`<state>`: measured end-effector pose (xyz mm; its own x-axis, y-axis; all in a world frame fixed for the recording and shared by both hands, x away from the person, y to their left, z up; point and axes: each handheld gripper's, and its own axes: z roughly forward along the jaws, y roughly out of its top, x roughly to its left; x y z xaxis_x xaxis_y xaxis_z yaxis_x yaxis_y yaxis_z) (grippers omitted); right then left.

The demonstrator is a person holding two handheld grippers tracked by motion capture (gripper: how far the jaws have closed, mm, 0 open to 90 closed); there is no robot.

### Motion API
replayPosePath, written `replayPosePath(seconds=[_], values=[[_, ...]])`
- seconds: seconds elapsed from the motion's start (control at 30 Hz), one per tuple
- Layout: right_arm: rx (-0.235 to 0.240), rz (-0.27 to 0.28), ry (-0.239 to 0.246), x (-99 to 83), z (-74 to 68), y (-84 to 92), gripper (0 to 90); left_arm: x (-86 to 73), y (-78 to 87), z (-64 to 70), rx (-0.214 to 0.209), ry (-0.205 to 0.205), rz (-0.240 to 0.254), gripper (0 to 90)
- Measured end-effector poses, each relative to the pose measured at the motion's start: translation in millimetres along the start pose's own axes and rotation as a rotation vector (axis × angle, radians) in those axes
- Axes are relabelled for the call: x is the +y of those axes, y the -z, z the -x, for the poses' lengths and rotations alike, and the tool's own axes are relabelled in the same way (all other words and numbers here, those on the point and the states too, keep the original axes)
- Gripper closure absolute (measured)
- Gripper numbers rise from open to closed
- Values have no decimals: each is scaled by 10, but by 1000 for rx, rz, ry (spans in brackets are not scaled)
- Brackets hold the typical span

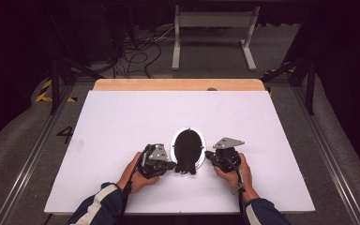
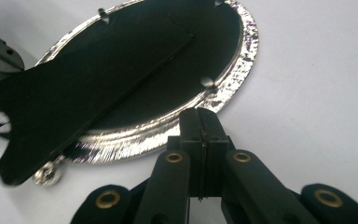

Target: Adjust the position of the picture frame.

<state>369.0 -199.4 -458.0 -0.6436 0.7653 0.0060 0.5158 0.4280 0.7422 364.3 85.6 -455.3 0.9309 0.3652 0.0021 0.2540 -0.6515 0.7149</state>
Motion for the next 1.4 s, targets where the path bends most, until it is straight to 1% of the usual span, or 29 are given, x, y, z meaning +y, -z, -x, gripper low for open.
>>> replayPosePath(seconds=[0.03, 0.07, 0.1, 0.13, 0.17, 0.2, 0.23, 0.3, 0.37, 0.4, 0.43, 0.47, 0.5, 0.53, 0.6, 0.63, 0.67, 0.7, 0.73, 0.8, 0.83, 0.9, 1.0, 1.13, 1.2, 1.27, 1.3, 1.33, 1.4], values=[[5, 6, -3, -13, 1, 45, 900, -10, 81, 32, 22, -16, 6, 898], [13, 13, -6, -28, 7, 98, 900, -27, 181, 48, 33, -32, 15, 898], [23, 20, -12, -46, 7, 150, 900, -70, 312, 66, 42, -34, 42, 897], [38, 24, -9, -69, 1, 210, 900, -107, 392, 82, 57, -29, 53, 896], [48, 22, -7, -83, -10, 241, 900, -184, 517, 103, 78, -28, 63, 896], [63, 16, -3, -103, -31, 286, 900, -243, 591, 113, 84, -24, 69, 896], [71, 14, -7, -112, -50, 315, 900, -332, 681, 131, 93, -13, 81, 894], [90, 10, -1, -133, -94, 379, 885, -533, 851, 164, 134, 4, 82, 892], [114, 15, -1, -169, -167, 443, 882, -771, 1024, 186, 151, 53, 101, 890], [115, 10, 11, -187, -209, 462, 882, -867, 1096, 199, 160, 74, 105, 890], [115, 2, 20, -202, -250, 474, 880, -867, 1096, 199, 160, 74, 105, 890], [115, 2, 20, -202, -250, 474, 880, -979, 1176, 209, 171, 96, 114, 890], [118, -2, 24, -220, -295, 475, 870, -1075, 1239, 221, 183, 120, 125, 893], [119, -8, 28, -231, -342, 463, 847, -1163, 1291, 239, 201, 131, 131, 897], [116, -21, 56, -221, -428, 406, 820, -1225, 1321, 249, 214, 129, 118, 899], [113, -26, 65, -211, -452, 381, 799, -1259, 1343, 234, 216, 146, 130, 899], [97, -32, 77, -188, -490, 336, 752, -1262, 1357, 228, 217, 152, 143, 898], [89, -29, 73, -177, -504, 316, 731, -1257, 1363, 223, 217, 149, 152, 896], [92, -21, 66, -172, -512, 306, 735, -1250, 1365, 222, 217, 149, 156, 893], [88, -11, 73, -159, -536, 290, 735, -1236, 1340, 220, 205, 136, 151, 886], [91, -7, 69, -153, -552, 271, 715, -1233, 1322, 217, 202, 128, 141, 883], [81, -10, 54, -147, -580, 231, 660, -1231, 1298, 220, 204, 131, 126, 880], [62, -3, 30, -121, -624, 193, 606, -1223, 1293, 215, 197, 131, 129, 875], [55, -9, 30, -112, -689, 143, 587, -1222, 1278, 203, 190, 139, 125, 871], [33, -14, 51, -106, -721, 138, 579, -1221, 1272, 195, 185, 138, 127, 867], [16, -18, 41, -112, -709, 115, 559, -1217, 1267, 196, 184, 142, 131, 867], [30, -19, 28, -121, -684, 99, 556, -1215, 1266, 195, 182, 141, 133, 866], [34, -17, 30, -121, -677, 99, 560, -1212, 1265, 197, 184, 139, 131, 866], [42, -21, 49, -116, -676, 104, 593, -1209, 1257, 202, 182, 147, 131, 867]])
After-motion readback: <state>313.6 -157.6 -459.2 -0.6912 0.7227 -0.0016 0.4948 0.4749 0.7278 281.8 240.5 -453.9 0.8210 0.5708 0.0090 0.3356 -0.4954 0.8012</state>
